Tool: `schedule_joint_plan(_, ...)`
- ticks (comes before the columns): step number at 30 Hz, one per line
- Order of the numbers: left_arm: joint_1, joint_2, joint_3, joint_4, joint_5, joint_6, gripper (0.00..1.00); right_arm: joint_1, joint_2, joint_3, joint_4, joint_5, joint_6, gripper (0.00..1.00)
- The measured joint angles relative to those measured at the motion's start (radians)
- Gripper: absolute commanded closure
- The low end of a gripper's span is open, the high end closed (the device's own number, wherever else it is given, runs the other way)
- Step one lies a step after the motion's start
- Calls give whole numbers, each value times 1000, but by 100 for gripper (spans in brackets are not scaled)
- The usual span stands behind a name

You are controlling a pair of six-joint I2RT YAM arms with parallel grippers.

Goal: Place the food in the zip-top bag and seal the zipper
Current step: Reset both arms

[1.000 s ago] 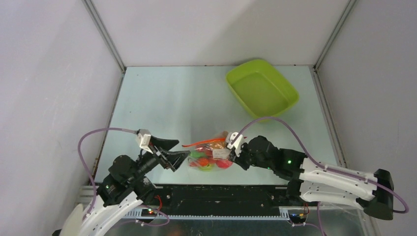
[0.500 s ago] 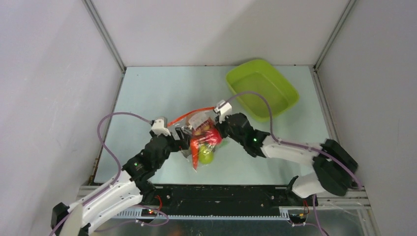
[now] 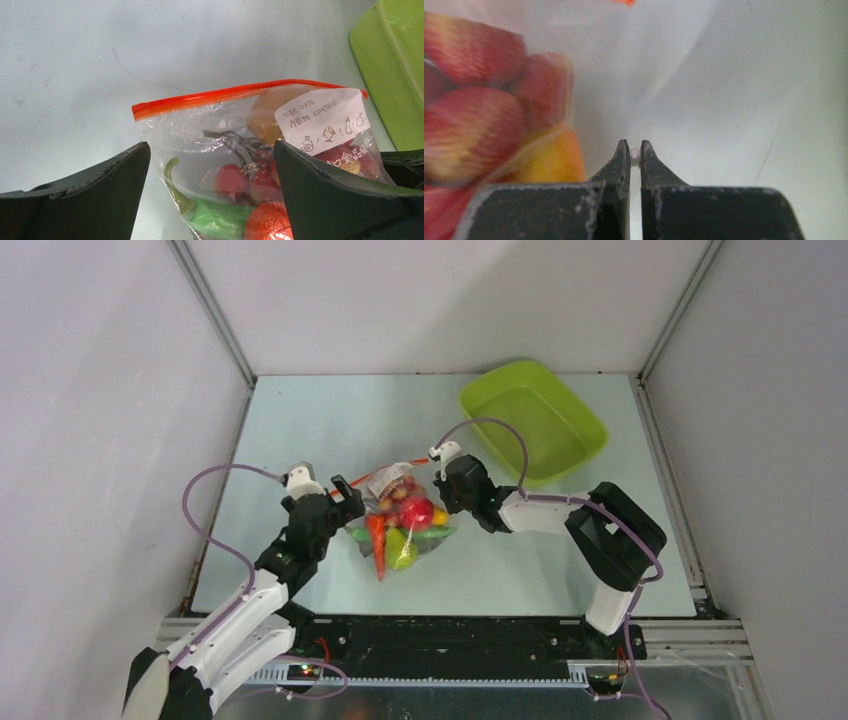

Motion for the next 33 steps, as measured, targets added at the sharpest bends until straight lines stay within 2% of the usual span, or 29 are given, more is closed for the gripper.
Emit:
schedule_joint_plan(1,2,2,0,-5,2,-4,0,-3,8,2,-13,0,9,92)
schedule_joint_plan(2,3,3,0,-13,3,-6,0,-5,14,2,-23,0,20,82)
schedule_joint_plan(9,4,-42,0,-80,24,-35,0,-4,21,3,-76,-32,82,57)
schedule_joint_plan(10,5,-56,0,-88,25,-40,0,-3,21,3,-77,-35,86,51)
schedule_joint_plan(17,5,-133,40,-210,30,-48,0,14,-20,-3,-119,-16,105,40)
schedule_joint_plan(22,5,-152,179,-367,45,-48,0,8,-207,-53,-134,16,138,26)
schedule_joint_plan(25,5,-192,264,-451,49,-47,0,-7,-365,-88,-143,35,157,3)
schedule_joint_plan(33,5,-350,394,-586,45,-48,0,-54,-783,-151,-197,143,160,1)
